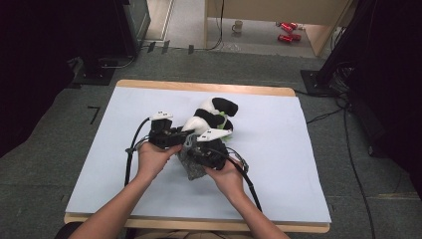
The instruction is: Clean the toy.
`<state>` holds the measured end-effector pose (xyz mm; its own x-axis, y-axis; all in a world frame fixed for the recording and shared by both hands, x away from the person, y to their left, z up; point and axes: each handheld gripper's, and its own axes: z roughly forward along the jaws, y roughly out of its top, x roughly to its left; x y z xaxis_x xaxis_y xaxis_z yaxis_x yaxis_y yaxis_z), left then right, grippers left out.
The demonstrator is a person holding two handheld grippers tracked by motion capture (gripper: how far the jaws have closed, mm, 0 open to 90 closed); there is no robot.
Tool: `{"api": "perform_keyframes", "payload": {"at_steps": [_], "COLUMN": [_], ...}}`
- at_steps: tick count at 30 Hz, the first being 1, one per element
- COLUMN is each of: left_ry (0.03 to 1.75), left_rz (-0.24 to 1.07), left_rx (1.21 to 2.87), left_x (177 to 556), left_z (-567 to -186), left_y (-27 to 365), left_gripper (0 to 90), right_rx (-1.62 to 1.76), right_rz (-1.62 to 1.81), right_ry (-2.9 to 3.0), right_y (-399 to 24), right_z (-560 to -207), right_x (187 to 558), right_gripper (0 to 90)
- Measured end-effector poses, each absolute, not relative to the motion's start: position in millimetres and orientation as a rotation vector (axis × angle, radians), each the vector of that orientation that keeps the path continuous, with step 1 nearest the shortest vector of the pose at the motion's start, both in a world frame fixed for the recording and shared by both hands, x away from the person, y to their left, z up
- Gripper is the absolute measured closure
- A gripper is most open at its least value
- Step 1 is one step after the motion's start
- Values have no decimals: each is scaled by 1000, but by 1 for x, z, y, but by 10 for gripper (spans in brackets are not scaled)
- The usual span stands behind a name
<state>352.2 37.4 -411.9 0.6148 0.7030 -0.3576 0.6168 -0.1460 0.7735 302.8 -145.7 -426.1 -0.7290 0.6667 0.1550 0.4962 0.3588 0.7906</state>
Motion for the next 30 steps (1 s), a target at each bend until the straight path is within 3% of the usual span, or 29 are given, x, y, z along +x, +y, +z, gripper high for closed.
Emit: {"api": "perform_keyframes", "payload": {"at_steps": [19, 30], "left_ry": [999, 994], "left_rz": [125, 139], "left_rx": [1913, 1916], "left_x": [353, 355], "left_z": [-410, -410], "left_y": [33, 36], "left_gripper": [637, 631], "right_rx": [1097, 962], "right_rz": [1096, 1134], "right_ry": [2533, 2539], "right_y": [-127, -123], "right_z": [-481, -456], "right_x": [306, 293], "right_gripper": [785, 783]}}
